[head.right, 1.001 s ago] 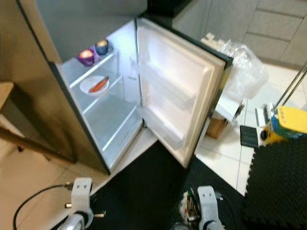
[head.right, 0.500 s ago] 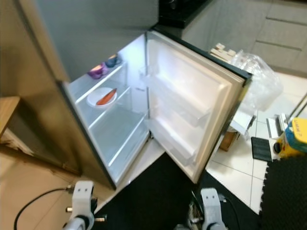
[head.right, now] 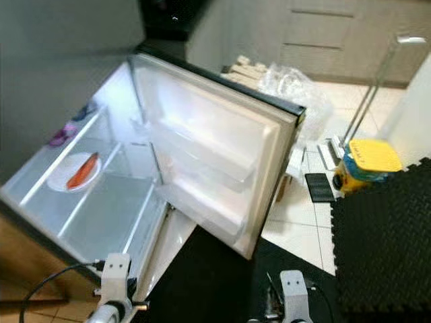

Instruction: Restocking fridge

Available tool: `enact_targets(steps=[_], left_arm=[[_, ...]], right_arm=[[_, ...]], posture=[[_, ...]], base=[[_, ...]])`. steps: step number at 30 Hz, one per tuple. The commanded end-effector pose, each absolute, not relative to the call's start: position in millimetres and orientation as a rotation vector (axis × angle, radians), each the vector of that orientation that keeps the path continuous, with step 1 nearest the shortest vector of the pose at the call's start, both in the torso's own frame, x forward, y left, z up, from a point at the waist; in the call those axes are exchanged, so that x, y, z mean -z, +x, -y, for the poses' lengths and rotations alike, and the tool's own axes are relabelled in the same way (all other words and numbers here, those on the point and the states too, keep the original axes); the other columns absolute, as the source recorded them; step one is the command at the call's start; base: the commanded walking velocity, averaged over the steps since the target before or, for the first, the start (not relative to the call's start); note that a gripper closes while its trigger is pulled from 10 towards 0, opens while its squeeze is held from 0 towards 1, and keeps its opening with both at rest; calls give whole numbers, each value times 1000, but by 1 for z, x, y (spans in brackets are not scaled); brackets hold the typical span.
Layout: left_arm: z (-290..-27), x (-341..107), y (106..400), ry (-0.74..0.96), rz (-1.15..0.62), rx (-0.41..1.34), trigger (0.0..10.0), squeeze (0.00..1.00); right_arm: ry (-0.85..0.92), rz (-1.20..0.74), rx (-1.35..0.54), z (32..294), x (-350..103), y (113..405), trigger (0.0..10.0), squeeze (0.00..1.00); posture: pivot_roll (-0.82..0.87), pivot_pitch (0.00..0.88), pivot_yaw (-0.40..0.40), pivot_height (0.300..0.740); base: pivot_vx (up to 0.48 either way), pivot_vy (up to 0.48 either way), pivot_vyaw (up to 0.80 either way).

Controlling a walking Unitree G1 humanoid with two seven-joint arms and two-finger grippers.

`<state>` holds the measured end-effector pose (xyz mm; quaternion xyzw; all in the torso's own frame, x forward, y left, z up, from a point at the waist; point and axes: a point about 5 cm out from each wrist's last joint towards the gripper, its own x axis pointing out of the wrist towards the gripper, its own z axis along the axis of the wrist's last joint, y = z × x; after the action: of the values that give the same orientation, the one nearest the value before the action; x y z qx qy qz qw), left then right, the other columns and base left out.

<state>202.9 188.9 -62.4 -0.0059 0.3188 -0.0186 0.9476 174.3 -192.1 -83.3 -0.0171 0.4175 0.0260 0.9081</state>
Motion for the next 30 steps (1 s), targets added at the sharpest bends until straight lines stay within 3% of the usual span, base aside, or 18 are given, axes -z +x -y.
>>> enact_targets(steps=[1, 11, 13, 17, 24, 30], left_arm=[[-190, 65, 198, 0, -668, 41, 10000, 0], [-188, 62, 199, 3, -622, 67, 10000, 0], [-189, 59, 202, 2, -592, 70, 10000, 0], [-190, 56, 205, 2, -563, 76, 10000, 0], [-184, 41, 223, 27, -459, 165, 10000, 0], [-174, 32, 230, 115, -403, 314, 10000, 0]], right_arm=[[-45, -829, -58, 193, 80, 181, 10000, 0], [-59, -807, -127, 172, 76, 193, 10000, 0], [-50, -736, -193, 152, 66, 211, 10000, 0], [-51, -689, -237, 147, 61, 218, 10000, 0], [-26, -474, -369, 146, 28, 254, 10000, 0], [-173, -258, -402, 145, -19, 300, 10000, 0]], posture=[[-79, 99, 14, 740], [-86, 101, 16, 740], [-88, 104, 13, 740], [-87, 109, 12, 740], [-95, 125, 15, 740], [-92, 133, 7, 740]], base=[[0, 0, 0], [0, 0, 0], [0, 0, 0], [0, 0, 0], [0, 0, 0], [0, 0, 0]])
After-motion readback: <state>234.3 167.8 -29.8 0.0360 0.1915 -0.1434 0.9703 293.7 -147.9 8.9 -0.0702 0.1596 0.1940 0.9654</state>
